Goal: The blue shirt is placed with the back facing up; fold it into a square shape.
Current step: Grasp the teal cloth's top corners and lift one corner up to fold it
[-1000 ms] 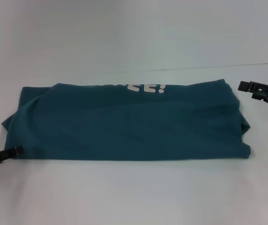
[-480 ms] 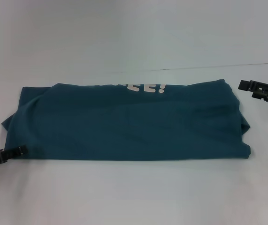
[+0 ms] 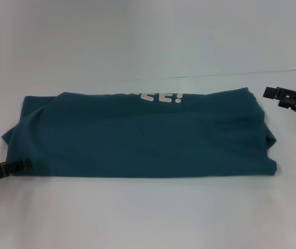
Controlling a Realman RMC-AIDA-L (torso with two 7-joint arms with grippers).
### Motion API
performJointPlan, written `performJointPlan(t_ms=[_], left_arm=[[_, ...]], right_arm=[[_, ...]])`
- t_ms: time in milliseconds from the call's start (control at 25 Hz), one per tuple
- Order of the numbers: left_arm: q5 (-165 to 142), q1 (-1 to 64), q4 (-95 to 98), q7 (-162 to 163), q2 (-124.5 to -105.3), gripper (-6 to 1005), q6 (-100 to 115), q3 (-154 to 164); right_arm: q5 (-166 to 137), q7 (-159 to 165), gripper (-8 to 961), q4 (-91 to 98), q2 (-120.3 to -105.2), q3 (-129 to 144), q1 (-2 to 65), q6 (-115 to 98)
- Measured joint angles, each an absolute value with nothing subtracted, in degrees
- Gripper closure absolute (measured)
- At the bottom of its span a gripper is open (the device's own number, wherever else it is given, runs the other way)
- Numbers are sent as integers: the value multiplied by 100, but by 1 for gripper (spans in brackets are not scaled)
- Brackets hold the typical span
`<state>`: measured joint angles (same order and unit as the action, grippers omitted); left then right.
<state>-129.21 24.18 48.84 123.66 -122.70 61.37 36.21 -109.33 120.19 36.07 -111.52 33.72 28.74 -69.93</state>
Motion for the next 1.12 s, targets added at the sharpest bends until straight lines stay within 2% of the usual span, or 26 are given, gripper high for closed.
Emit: performJointPlan(t_ms=[840,1120], left_arm=[[-12920,2520,4812,12226,-12274,223,5762,3757],[-13082,2515,4845,12234,-12305,502,5693,3771]], right_arm=[[-10933,12023,112,3605,-11144,3381,2883,-6970],[-10933,12023,112,3615,-11160,3363,2883,-6986]])
